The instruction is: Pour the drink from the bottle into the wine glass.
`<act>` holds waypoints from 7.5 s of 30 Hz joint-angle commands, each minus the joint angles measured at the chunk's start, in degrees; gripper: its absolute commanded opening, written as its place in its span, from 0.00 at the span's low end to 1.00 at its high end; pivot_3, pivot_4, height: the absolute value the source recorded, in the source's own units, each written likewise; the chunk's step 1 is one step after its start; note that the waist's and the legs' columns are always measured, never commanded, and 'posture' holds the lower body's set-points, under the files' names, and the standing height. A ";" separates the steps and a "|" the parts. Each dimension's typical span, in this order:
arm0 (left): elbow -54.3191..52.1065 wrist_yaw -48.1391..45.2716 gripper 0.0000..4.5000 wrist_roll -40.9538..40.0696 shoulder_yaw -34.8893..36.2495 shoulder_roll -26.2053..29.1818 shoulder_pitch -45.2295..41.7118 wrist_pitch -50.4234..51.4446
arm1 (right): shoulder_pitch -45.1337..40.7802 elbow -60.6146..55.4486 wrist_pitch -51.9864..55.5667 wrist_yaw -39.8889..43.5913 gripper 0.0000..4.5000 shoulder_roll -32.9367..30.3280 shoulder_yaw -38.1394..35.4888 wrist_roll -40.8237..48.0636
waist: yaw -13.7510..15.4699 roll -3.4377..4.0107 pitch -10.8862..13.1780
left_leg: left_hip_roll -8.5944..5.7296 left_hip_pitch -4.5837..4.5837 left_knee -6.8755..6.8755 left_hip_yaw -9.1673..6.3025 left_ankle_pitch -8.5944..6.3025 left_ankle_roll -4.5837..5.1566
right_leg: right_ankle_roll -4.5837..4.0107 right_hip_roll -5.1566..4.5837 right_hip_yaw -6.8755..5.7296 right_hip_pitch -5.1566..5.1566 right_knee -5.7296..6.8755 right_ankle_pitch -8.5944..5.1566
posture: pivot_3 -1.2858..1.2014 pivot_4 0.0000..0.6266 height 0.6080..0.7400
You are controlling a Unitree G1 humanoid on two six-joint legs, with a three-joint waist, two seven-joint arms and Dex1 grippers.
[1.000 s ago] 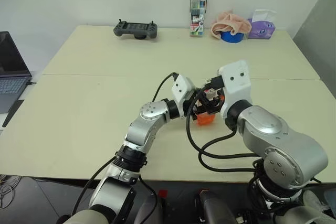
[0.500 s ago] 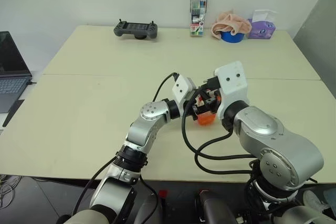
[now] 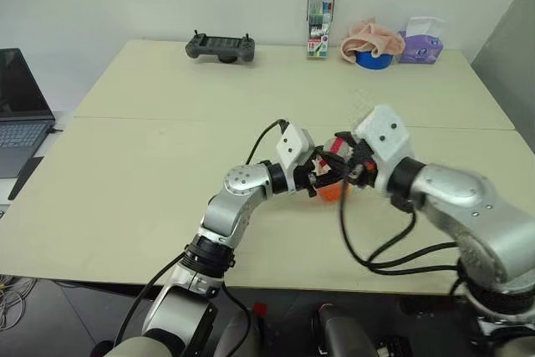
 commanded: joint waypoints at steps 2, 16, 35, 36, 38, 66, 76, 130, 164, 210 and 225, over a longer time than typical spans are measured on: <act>-0.34 2.81 0.48 -0.05 2.19 -1.59 -3.73 -0.72 | -4.89 12.99 -15.77 23.08 0.40 -1.99 6.64 5.86 | -0.05 -0.01 0.01 | 0.02 0.06 0.00 0.04 0.07 0.12 | 0.08 0.01 0.01 0.01 0.02 -0.04 | 0.52 0.24 1.00; -2.30 3.33 0.48 -1.06 4.55 -0.51 -5.46 0.97 | -14.48 30.50 -25.55 28.31 0.63 -2.41 3.42 1.03 | 0.17 -0.02 0.02 | 0.11 -0.11 -0.07 -0.20 0.13 0.17 | -0.23 -0.22 -0.08 -0.17 0.10 0.16 | 0.52 0.24 1.00; -2.32 -1.50 0.48 -3.97 5.35 1.77 -7.53 5.11 | -1.97 -2.72 1.45 -3.71 0.87 3.71 -5.90 1.77 | 0.06 -0.01 0.02 | 0.02 -0.11 -0.06 -0.40 0.14 0.14 | -0.22 -0.35 -0.05 -0.19 0.18 0.15 | 0.52 0.24 1.00; -2.61 -1.69 0.48 -4.19 5.30 1.94 -7.45 5.64 | -1.94 -3.94 2.86 -5.59 0.87 5.16 -5.50 1.65 | 0.03 -0.01 0.02 | 0.02 -0.10 -0.07 -0.39 0.14 0.14 | -0.22 -0.35 -0.04 -0.19 0.19 0.15 | 0.52 0.24 1.00; -3.32 -2.12 0.48 -4.80 5.08 2.17 -7.32 7.07 | -2.48 -5.40 5.51 -10.11 0.87 8.29 -4.58 0.57 | 0.04 -0.01 0.02 | 0.01 -0.09 -0.04 -0.41 0.16 0.13 | -0.21 -0.33 -0.06 -0.20 0.20 0.15 | 0.52 0.24 1.00; -5.73 -7.49 0.48 -5.64 1.47 7.96 -8.09 15.80 | -3.64 -10.06 18.47 -30.48 0.87 21.90 -4.90 -8.20 | -0.10 0.01 0.00 | -0.02 -0.08 -0.10 -0.41 0.21 0.06 | -0.22 -0.27 -0.06 -0.22 0.21 0.15 | 0.52 0.24 1.00; -2.19 -7.92 0.48 -5.54 1.82 8.60 -9.46 14.44 | -1.65 -13.99 18.81 -28.74 0.87 20.38 -9.30 -6.76 | -0.12 0.01 0.00 | -0.01 -0.08 -0.10 -0.38 0.21 0.06 | -0.21 -0.20 -0.04 -0.23 0.21 0.15 | 0.52 0.24 1.00; -0.36 -7.40 0.48 -3.92 2.36 8.22 -9.38 10.26 | -2.83 -10.65 17.87 -37.58 0.87 23.55 1.04 0.24 | -0.13 0.01 0.00 | 0.07 -0.09 -0.09 -0.38 0.22 0.07 | -0.20 -0.14 -0.03 -0.24 0.21 0.14 | 0.52 0.24 1.00; 2.74 -7.91 0.48 -1.32 1.90 7.68 -9.78 5.60 | -2.06 -12.29 19.92 -37.57 0.79 29.02 -0.81 -5.07 | -0.15 0.02 0.00 | 0.06 -0.11 -0.11 -0.38 0.22 0.07 | -0.21 -0.13 -0.03 -0.27 0.22 0.15 | 0.52 0.24 1.00; 34.59 17.49 0.48 4.78 21.34 15.89 -22.52 -11.15 | 7.44 23.65 -0.14 -34.83 0.35 10.48 -11.34 -19.37 | -0.14 -0.01 0.01 | -0.02 -0.11 -0.07 0.00 0.22 0.08 | -0.13 -0.04 0.04 -0.49 0.72 0.10 | 0.52 0.24 1.00; 44.25 21.84 0.48 5.11 25.12 16.73 -22.22 -15.37 | 3.30 13.14 6.29 -29.13 1.00 6.21 -12.04 -18.13 | -0.17 -0.02 0.01 | -0.08 -0.13 -0.03 0.00 0.22 0.08 | -0.10 -0.10 0.06 -0.61 0.94 0.08 | 0.52 0.24 1.00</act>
